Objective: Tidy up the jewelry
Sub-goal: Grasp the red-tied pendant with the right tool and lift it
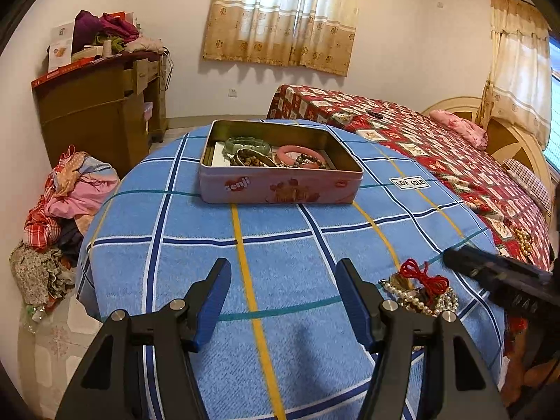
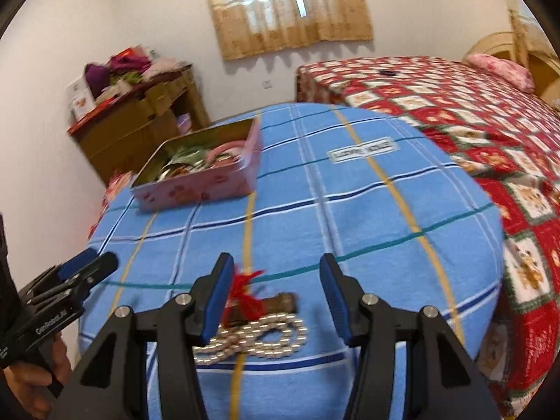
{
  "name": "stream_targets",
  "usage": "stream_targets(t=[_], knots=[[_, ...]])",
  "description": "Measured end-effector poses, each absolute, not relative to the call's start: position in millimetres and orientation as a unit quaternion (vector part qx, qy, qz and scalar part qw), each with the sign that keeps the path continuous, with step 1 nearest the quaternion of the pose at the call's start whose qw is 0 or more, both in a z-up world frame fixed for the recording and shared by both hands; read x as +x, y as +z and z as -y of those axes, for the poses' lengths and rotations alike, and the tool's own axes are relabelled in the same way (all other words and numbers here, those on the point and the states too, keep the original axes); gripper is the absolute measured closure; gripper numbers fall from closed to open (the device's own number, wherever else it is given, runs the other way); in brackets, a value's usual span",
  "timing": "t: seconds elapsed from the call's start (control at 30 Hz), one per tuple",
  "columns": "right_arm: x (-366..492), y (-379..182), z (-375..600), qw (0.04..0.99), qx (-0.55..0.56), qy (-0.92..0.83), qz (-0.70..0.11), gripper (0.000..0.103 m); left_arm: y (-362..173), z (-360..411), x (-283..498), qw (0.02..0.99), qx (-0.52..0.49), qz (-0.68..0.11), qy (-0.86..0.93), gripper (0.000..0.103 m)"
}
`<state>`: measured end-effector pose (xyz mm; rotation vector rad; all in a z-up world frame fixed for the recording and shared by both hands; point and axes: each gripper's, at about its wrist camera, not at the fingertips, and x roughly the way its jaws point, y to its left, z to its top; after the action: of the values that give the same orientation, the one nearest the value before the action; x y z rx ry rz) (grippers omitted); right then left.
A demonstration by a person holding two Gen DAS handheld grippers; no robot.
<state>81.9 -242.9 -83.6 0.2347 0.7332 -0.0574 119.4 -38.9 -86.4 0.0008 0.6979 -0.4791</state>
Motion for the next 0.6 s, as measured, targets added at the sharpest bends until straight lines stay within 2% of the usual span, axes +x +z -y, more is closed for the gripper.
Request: stream_targets(t=[0.1,0.17,0.2,0.23,0.3,0.6], knots=[[92.5,-94.7,229.4,0.921,0.096,-0.011,-0.377,0.049,-86.3,38.6,116.9,0.912,0.002,-0.337,-0.232,0.04],[99.7,-102.6,222.0,0.916,0.084,-0.002,-0.392,0.056,-85.9,38.0,115.8,0.913,0.004,-0.336,-0.233,0.04],[104.2,-107.9,218.7,0.911,0.073,-0.002,-0.406,0.073,-85.6,38.0,115.2,0.913,0.004,-0.335,-0.233,0.04],[107.4,-111.9,217.2,0.908,0.062,-0.008,-0.415,0.085,-85.4,37.9,115.0,0.913,0.004,-0.335,-0.233,0.04],[106.6,-111.0,221.5,0.909,0.064,-0.007,-0.413,0.091,-85.1,37.8,114.8,0.912,0.001,-0.335,-0.236,0.04],[76.5,-66.6,277.0,0.929,0.175,-0.029,-0.324,0.092,-78.7,62.5,95.5,0.887,0.023,-0.322,-0.33,0.04]])
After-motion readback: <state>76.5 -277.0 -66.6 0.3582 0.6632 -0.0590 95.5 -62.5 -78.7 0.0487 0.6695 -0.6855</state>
